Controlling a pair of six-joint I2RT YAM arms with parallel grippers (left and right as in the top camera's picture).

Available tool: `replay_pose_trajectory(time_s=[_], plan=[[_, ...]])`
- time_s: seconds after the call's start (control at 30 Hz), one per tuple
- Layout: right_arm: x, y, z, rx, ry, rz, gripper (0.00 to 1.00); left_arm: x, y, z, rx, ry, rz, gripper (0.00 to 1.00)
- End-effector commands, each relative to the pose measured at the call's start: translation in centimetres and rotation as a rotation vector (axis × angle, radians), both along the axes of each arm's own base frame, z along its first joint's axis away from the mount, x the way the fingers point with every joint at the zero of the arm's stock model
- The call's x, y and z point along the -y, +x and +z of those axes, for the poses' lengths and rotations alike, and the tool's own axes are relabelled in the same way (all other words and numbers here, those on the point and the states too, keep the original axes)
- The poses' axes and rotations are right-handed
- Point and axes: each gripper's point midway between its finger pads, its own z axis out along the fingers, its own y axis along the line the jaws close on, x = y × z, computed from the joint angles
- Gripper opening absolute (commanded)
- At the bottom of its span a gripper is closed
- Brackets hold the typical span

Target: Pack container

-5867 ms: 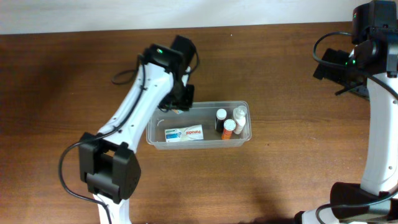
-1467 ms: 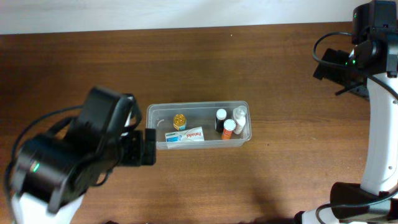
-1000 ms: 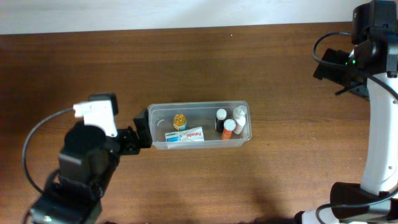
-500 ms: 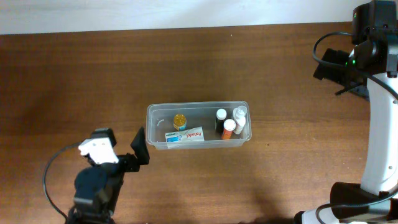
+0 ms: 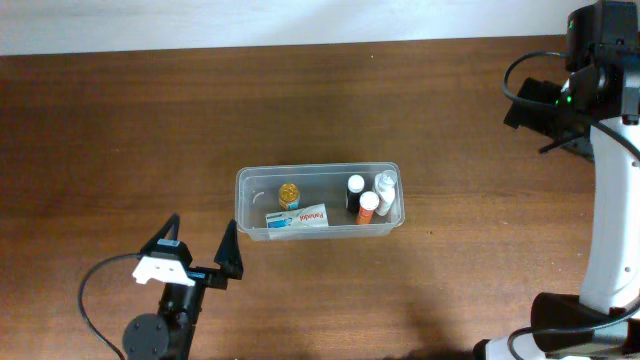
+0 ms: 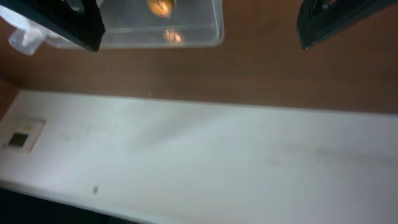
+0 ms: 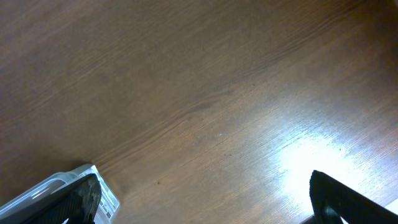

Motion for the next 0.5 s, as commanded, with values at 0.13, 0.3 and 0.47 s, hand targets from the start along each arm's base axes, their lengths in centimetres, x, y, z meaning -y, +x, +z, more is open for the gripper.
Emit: replay_pose_trajectory(time_s=[0.13, 0.3, 0.47], plan=[[0.2, 0.0, 0.4, 0.016, -0.001, -0.012, 0.98, -0.5, -0.4, -0.8, 0.078, 0.036, 0.013, 0.99], [0.2, 0.0, 0.4, 0.016, -0.001, -0.012, 0.98, -0.5, -0.2, -2.1, 0.063, 0.038, 0.014, 0.99], [0.2, 0.0, 0.4, 0.016, -0.001, -0.012, 0.98, -1.2, 0.0, -2.8, 0.041, 0.065, 0.05, 0.99]])
